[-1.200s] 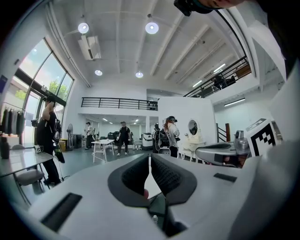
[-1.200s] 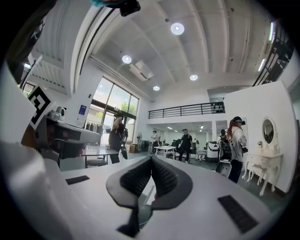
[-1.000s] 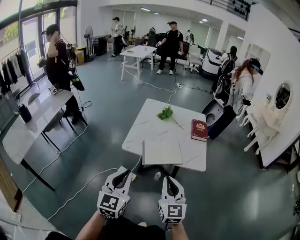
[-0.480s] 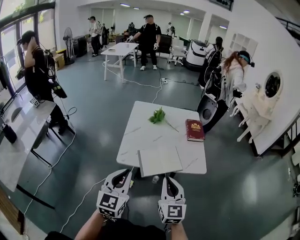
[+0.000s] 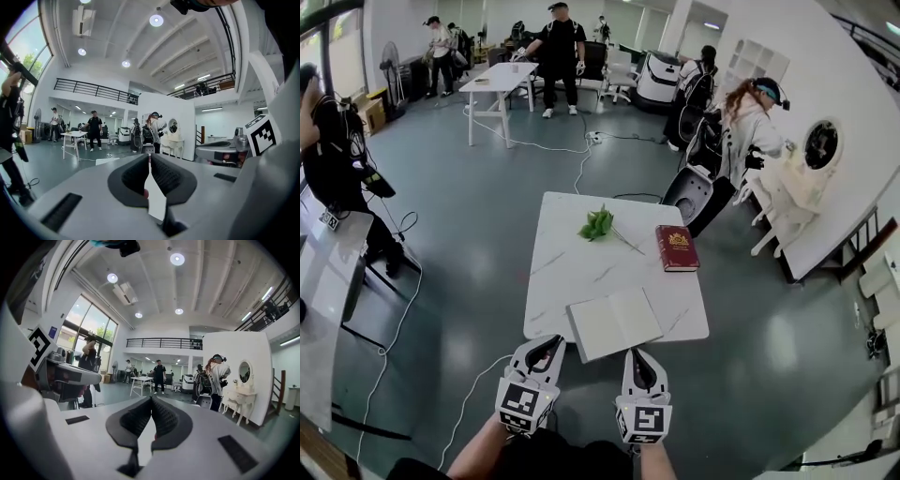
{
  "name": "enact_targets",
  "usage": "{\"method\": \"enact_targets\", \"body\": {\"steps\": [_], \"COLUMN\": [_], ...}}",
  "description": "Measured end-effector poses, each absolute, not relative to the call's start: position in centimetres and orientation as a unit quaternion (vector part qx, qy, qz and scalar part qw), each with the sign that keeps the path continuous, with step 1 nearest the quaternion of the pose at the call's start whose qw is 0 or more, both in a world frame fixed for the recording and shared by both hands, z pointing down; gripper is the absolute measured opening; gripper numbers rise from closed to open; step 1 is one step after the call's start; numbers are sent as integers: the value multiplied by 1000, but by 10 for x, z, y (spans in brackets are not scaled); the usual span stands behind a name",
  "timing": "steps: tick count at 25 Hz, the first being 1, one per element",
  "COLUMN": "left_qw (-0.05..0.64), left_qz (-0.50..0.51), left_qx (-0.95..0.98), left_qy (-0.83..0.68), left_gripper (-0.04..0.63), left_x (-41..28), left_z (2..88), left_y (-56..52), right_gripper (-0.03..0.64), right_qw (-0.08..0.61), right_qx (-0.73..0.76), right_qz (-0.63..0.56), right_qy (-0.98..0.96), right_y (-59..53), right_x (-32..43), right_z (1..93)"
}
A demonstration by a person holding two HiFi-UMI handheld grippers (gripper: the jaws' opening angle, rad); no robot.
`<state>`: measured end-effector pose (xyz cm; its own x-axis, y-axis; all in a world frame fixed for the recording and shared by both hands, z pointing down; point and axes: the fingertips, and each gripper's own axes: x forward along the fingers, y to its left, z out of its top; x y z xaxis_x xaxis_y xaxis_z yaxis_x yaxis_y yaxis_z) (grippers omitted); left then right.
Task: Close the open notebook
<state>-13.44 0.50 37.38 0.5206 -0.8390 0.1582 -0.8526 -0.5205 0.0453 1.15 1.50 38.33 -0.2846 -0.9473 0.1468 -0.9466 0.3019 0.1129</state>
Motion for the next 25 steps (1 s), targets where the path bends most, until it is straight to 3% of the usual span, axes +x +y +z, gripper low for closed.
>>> {"method": "enact_targets", "body": {"steps": [15, 25], "left_qw": [104, 161], "left_qz": [92, 129], "left_qx": [905, 881], "left_qy": [-402, -425], "left_gripper": [34, 34], "left_x": [-156, -155], "left_z": [451, 547], "left_y": [-52, -63], "right_gripper": [17, 17], "right_qw": [158, 189], "right_qx": [635, 589], "right_qz": [39, 87], "right_qy": [-755, -781], "right_y": [-17, -42], "right_x": [-31, -37], "right_z": [469, 577]}}
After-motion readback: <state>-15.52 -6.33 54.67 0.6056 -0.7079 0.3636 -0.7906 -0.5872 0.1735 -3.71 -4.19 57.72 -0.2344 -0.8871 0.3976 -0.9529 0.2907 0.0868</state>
